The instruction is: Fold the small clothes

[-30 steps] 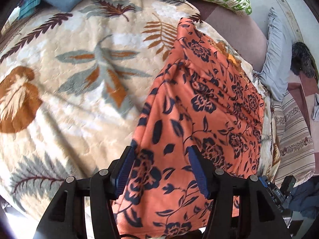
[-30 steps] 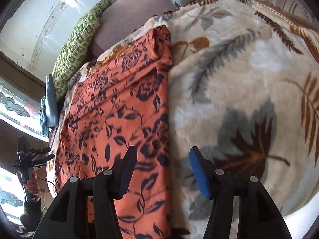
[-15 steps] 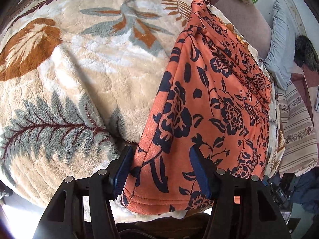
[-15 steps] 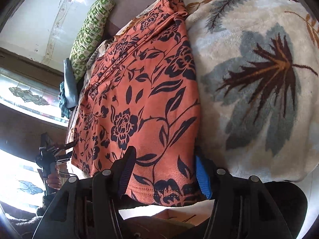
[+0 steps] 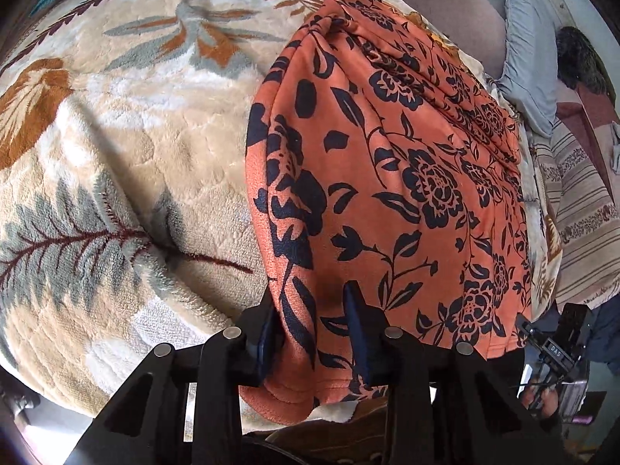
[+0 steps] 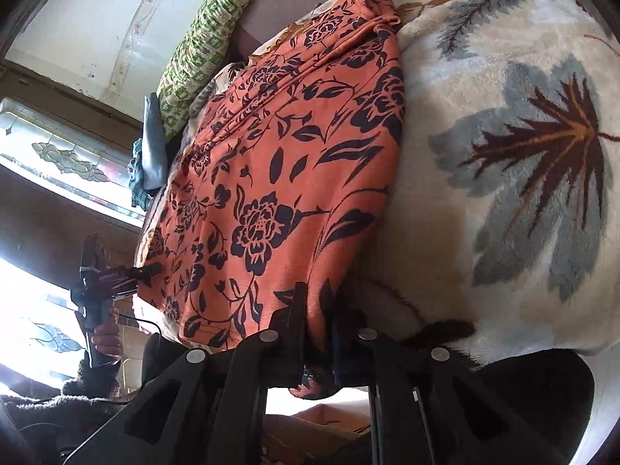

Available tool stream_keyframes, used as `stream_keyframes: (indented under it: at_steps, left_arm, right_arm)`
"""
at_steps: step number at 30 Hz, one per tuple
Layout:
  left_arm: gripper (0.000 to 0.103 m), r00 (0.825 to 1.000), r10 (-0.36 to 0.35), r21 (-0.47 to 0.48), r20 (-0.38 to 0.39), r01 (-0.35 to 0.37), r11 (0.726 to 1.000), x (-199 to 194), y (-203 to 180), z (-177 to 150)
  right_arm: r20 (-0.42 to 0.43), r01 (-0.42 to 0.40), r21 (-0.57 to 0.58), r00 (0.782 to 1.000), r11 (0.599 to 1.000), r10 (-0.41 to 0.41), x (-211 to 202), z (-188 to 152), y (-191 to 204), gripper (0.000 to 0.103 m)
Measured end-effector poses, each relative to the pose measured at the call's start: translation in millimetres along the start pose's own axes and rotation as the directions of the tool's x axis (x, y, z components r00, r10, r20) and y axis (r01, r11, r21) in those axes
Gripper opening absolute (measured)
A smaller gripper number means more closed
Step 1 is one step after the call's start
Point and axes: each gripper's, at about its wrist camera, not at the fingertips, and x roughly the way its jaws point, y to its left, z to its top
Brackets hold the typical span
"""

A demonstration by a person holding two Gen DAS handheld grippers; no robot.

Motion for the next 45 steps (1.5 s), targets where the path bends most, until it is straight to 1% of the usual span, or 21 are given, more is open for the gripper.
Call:
stream_keyframes:
  at_steps: [1, 2, 4, 5, 6, 7, 9, 11, 13, 15, 18, 22, 26, 28, 30, 36, 39, 42, 45]
  left_arm:
    - [0.031, 1.000, -0.003, 0.000, -0.003, 0.003, 1.000, 2.2, 0.1, 1.5]
    - [0.031, 1.000, -0.004, 0.002, -0.005, 0.004, 1.000, 3.3, 0.1, 2.9]
    - [0.031, 1.000, -0.014, -0.006, -0.008, 0.014, 1.000, 3.7, 1.7, 4.7]
    - [0.028, 1.000, -0.018, -0.010, -0.002, 0.018, 1.000, 3.0, 2.7, 5.2]
    - [0.017, 1.000, -0.026, -0.021, 0.003, 0.026, 0.999, 3.1, 3.8, 5.4]
    - [0.010, 0.999, -0.048, -0.036, -0.002, 0.048, 0.998, 3.2, 6.6, 5.6]
    - [0.009, 0.995, -0.104, -0.089, -0.002, 0.103, 0.991, 2.1, 14.0, 5.7]
    - [0.009, 0.986, -0.168, -0.121, 0.016, 0.169, 0.978, -2.6, 18.9, 7.0]
    - [0.009, 0.975, -0.218, -0.127, 0.044, 0.222, 0.967, -10.1, 18.5, 10.4]
    - [0.009, 0.966, -0.248, -0.119, 0.072, 0.255, 0.960, -18.5, 14.4, 16.6]
    - [0.009, 0.949, -0.294, -0.101, 0.118, 0.306, 0.947, -31.5, 5.3, 28.1]
    - [0.009, 0.932, -0.319, -0.076, 0.169, 0.335, 0.939, -45.9, -9.8, 51.7]
    - [0.009, 0.924, -0.318, -0.058, 0.213, 0.337, 0.940, -51.2, -22.7, 82.1]
    - [0.009, 0.920, -0.320, -0.066, 0.224, 0.342, 0.937, -50.3, -26.6, 98.4]
    - [0.009, 0.921, -0.315, -0.077, 0.229, 0.340, 0.937, -43.2, -31.2, 117.6]
    - [0.009, 0.936, -0.269, -0.126, 0.227, 0.302, 0.945, -8.4, -46.9, 182.6]
    - [0.009, 0.948, -0.224, -0.157, 0.227, 0.263, 0.952, 11.3, -52.6, 214.7]
    - [0.009, 0.961, -0.172, -0.192, 0.218, 0.215, 0.958, 32.6, -54.9, 244.4]
    - [0.009, 0.975, -0.125, -0.230, 0.185, 0.167, 0.959, 56.8, -52.5, 269.7]
  right_arm:
    - [-0.014, 0.008, 0.015, 1.000, 1.000, -0.007, 2.9, 0.0, -2.7, 0.016]
    - [-0.022, 0.008, 0.031, 1.000, 0.999, -0.007, 4.7, -1.0, -6.4, 0.019]
    - [-0.004, -0.010, 0.054, 1.000, 0.998, 0.010, 4.2, -2.1, -11.4, 0.017]
    - [0.003, -0.015, 0.056, 1.000, 0.998, 0.015, 3.2, -2.9, -12.3, 0.015]
    - [0.015, -0.031, 0.062, 0.999, 0.998, 0.030, 1.6, -2.8, -12.3, 0.011]
    - [0.029, -0.055, 0.070, 0.998, 0.996, 0.053, -1.4, -2.7, -13.1, 0.011]
    - [0.067, -0.119, 0.094, 0.991, 0.988, 0.113, -10.3, -1.1, -15.6, 0.010]
    - [0.114, -0.193, 0.127, 0.977, 0.973, 0.179, -20.2, 3.4, -17.9, 0.010]
    - [0.158, -0.252, 0.152, 0.961, 0.956, 0.228, -28.6, 10.7, -19.1, 0.010]
    - [0.194, -0.303, 0.173, 0.943, 0.937, 0.269, -35.0, 19.3, -20.6, 0.010]
    - [0.238, -0.362, 0.195, 0.919, 0.912, 0.314, -41.7, 35.2, -22.8, 0.010]
    - [0.287, -0.413, 0.199, 0.891, 0.889, 0.351, -47.5, 61.6, -22.0, 0.010]
    - [0.338, -0.457, 0.196, 0.862, 0.868, 0.378, -53.3, 90.6, -22.7, 0.010]
    - [0.359, -0.470, 0.199, 0.852, 0.860, 0.382, -52.9, 106.1, -24.1, 0.010]
    - [0.377, -0.479, 0.208, 0.844, 0.853, 0.381, -50.9, 122.0, -28.1, 0.010]
    - [0.421, -0.480, 0.249, 0.836, 0.841, 0.352, -35.4, 173.6, -45.1, 0.010]
    - [0.445, -0.484, 0.288, 0.831, 0.826, 0.332, -20.3, 197.8, -57.7, 0.010]
    - [0.461, -0.482, 0.329, 0.833, 0.812, 0.307, -1.4, 219.4, -71.2, 0.011]
    - [0.460, -0.468, 0.372, 0.843, 0.801, 0.279, 20.7, 234.9, -83.7, 0.011]
